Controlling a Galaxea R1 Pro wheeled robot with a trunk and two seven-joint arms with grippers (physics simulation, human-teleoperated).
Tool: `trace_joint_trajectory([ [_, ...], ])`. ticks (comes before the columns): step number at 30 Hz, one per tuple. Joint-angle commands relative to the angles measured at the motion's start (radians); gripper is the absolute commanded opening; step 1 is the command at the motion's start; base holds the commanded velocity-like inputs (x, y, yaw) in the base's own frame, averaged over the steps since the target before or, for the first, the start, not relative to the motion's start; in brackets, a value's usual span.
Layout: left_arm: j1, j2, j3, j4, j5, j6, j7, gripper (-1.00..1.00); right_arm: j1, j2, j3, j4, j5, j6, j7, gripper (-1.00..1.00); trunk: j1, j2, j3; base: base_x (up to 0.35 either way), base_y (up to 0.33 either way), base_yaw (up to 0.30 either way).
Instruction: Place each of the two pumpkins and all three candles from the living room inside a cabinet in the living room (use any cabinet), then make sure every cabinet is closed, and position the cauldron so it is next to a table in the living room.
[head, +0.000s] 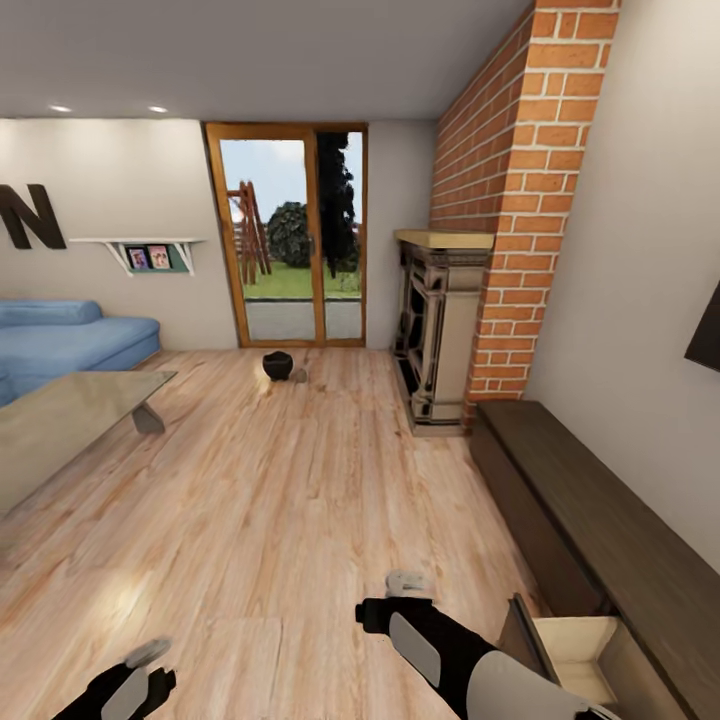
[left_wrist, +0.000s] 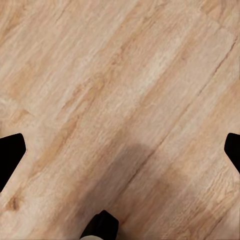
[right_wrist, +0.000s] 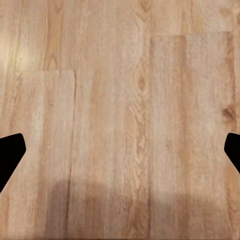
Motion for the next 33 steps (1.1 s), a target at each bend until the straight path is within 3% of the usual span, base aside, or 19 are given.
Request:
trace_joint_trajectory([
  [1,0.0,0.0,-0.004,0.001,0.008,-0.006,0.006,1.0,0.003,-0.001,0.008,-0.002,-0.006,0.002,-0.007,1.0,0.0,-0.001,-0.001,-0.002,0.021,0.288],
  [13,0.0,-0.003,-0.006,0.025,0.005,-0.06,0.005,1.0,0.018,-0.001,0.008,-0.002,-0.005,-0.009,-0.004,1.0,0.0,-0.001,-0.001,0.036,0.003,0.288],
  [22,0.0,-0.022,-0.084,0.047,0.005,-0.115,0.005,1.0,0.024,-0.001,0.008,-0.001,-0.007,-0.04,-0.003,1.0,0.0,-0.001,-0.001,0.236,0.0,0.288],
  [26,0.0,-0.038,-0.092,0.051,0.005,-0.151,0.006,1.0,0.025,-0.001,0.008,-0.001,-0.009,-0.05,-0.004,1.0,0.0,-0.001,-0.001,0.033,-0.001,0.288],
  [33,0.0,-0.041,-0.095,0.052,0.005,-0.162,0.005,1.0,0.025,-0.001,0.008,0.001,-0.011,-0.08,-0.004,1.0,0.0,-0.001,-0.001,0.154,-0.15,0.184],
])
